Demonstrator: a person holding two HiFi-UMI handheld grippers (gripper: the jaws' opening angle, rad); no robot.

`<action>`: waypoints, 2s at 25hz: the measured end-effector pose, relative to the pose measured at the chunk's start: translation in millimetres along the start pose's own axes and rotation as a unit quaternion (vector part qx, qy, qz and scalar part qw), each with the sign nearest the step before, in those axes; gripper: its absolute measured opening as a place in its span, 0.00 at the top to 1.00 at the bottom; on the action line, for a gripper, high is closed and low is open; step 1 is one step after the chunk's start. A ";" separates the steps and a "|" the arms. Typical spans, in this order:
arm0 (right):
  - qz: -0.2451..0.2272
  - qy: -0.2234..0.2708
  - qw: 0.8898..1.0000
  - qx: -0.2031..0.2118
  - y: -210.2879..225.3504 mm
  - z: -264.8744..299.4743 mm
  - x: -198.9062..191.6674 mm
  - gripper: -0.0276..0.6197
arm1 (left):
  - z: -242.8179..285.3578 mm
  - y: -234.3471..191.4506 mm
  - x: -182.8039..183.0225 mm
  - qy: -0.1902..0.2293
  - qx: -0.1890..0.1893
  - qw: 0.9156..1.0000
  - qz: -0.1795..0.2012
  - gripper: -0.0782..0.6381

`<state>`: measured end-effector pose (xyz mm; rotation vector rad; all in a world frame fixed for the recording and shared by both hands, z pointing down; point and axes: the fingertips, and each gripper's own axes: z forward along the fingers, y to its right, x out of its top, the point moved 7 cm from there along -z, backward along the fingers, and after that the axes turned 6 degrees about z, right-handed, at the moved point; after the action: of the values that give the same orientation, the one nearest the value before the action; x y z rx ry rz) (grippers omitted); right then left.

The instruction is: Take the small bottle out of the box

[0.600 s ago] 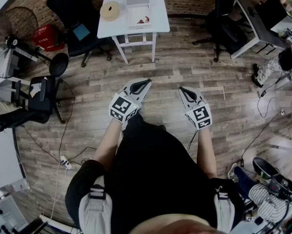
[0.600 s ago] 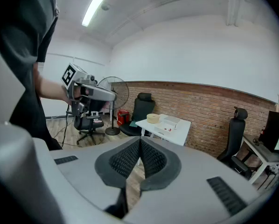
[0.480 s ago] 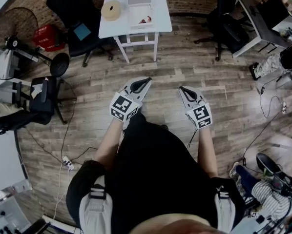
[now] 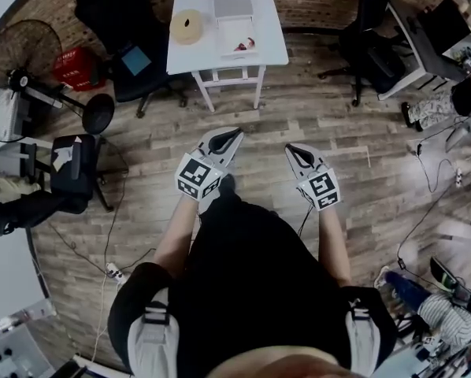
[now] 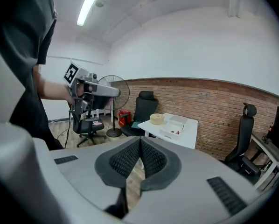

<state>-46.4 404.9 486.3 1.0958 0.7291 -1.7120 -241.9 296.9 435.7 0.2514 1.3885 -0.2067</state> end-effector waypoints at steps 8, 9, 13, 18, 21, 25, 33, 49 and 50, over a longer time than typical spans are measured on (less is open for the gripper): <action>0.004 -0.017 1.000 -0.002 -8.2 39.1 1.5 0.96 | -12.4 -43.9 -13.0 -0.003 0.000 1.000 -0.009 0.86; 0.006 -0.019 1.000 -0.004 -9.5 43.5 -0.6 0.96 | -13.2 -48.6 -15.4 -0.004 -0.001 1.000 -0.009 0.86; 0.010 -0.033 0.999 -0.010 -12.5 63.9 -7.3 0.96 | -15.4 -71.9 -23.5 -0.006 -0.001 1.000 -0.013 0.86; 0.005 -0.045 0.999 -0.013 -14.1 94.2 -3.5 0.96 | -19.6 -100.3 -33.0 -0.010 0.000 1.000 -0.017 0.86; -0.005 -0.046 0.999 -0.016 -13.4 113.1 9.2 0.96 | -16.3 -116.3 -35.4 -0.010 -0.005 1.000 -0.017 0.86; -0.020 -0.049 0.998 -0.022 -12.7 135.9 18.8 0.96 | -7.1 -134.0 -36.2 -0.007 -0.017 1.000 -0.014 0.86; -0.017 -0.061 0.998 -0.030 -12.0 161.5 23.2 0.96 | -0.9 -157.2 -41.8 -0.006 -0.034 0.999 -0.012 0.86; -0.015 -0.056 0.997 -0.053 -11.9 187.9 37.5 0.96 | -14.4 -188.0 -57.4 -0.017 -0.027 0.999 -0.028 0.86; -0.012 -0.058 0.997 -0.054 -9.3 188.1 35.3 0.96 | -12.5 -189.0 -57.7 -0.019 -0.027 0.999 -0.029 0.86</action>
<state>-125.4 236.9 533.7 0.9098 0.7546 -1.7214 -318.3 119.8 480.3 0.1627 1.3626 -0.2206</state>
